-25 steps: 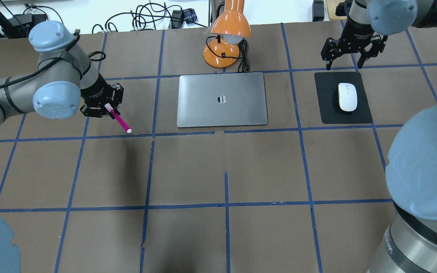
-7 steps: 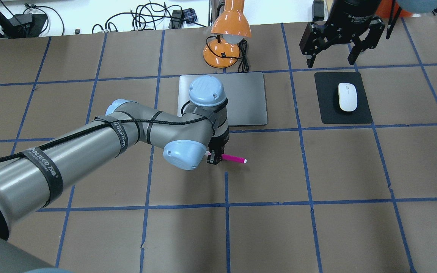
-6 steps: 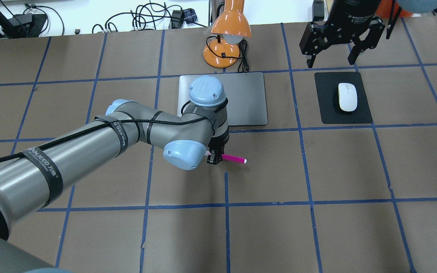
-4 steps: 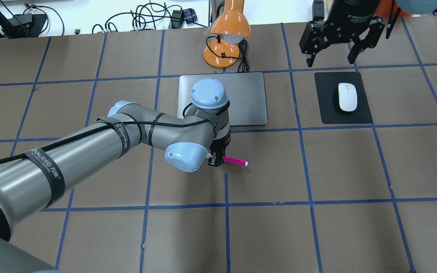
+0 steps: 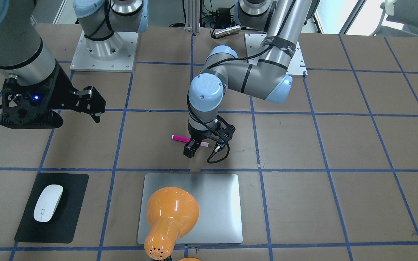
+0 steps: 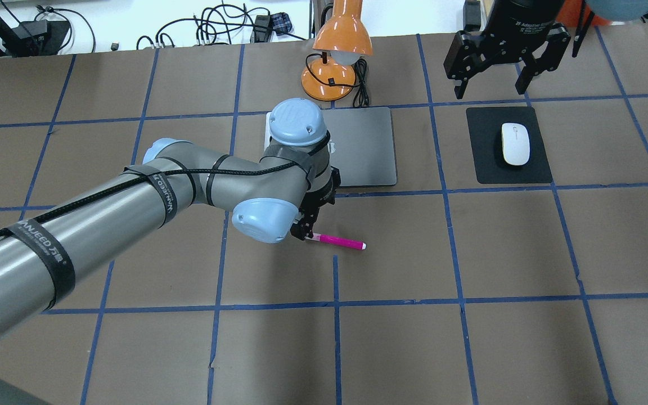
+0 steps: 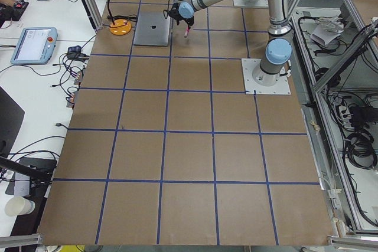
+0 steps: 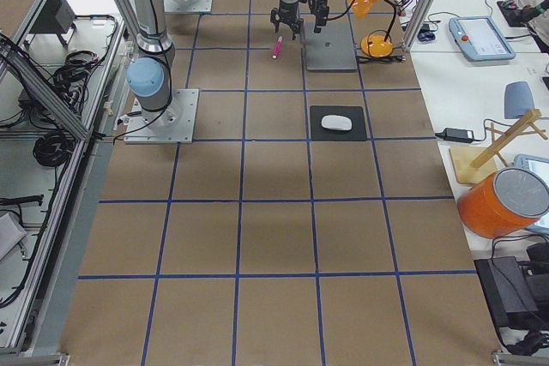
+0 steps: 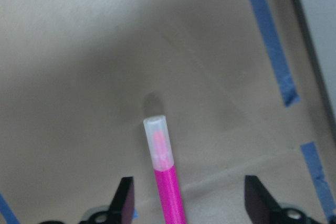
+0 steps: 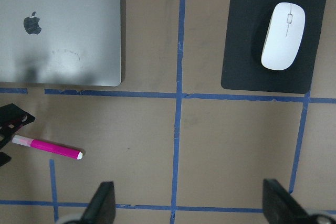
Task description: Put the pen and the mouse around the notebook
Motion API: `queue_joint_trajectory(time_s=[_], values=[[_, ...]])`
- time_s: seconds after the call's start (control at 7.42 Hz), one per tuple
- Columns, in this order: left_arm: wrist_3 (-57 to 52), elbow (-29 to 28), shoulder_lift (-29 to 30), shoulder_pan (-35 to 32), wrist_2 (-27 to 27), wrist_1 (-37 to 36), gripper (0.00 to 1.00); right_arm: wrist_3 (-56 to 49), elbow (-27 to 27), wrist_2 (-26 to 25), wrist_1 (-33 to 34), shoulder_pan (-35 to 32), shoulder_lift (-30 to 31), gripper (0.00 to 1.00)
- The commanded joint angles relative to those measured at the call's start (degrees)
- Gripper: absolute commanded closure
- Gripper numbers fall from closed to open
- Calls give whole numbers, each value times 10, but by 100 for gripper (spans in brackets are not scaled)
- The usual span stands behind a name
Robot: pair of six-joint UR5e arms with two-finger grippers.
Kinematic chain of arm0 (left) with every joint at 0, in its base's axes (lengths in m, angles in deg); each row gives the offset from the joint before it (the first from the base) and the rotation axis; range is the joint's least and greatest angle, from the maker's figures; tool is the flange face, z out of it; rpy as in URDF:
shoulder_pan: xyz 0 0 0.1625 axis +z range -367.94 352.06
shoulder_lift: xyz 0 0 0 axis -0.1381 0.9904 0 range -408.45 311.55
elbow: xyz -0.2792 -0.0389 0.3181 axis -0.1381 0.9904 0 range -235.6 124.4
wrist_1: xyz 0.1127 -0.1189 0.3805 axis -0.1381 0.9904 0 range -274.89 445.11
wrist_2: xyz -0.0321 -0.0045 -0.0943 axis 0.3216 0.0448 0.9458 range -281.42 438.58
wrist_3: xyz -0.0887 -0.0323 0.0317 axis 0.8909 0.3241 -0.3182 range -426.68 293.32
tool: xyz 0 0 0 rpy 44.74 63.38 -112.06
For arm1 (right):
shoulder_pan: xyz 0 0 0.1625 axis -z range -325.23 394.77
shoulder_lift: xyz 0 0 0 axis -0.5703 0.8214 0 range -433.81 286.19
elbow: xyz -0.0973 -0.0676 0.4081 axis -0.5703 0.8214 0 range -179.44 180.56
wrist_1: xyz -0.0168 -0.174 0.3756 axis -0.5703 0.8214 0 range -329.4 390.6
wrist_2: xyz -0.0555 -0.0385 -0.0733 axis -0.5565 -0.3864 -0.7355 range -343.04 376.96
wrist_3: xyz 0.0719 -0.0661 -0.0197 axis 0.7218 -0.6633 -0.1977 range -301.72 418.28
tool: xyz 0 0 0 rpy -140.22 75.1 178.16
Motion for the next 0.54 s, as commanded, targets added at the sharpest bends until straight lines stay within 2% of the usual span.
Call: queue_joint_trajectory(time_s=[0.0, 0.13, 0.4], values=[[-183, -18, -22, 50, -3, 20, 0, 1, 0, 0, 0, 0, 0, 0], [-301, -32, -37, 72, -24, 51, 0, 1, 0, 0, 0, 0, 0, 0], [-443, -96, -72, 112, -48, 154, 0, 1, -1, 0, 0, 0, 0, 0]])
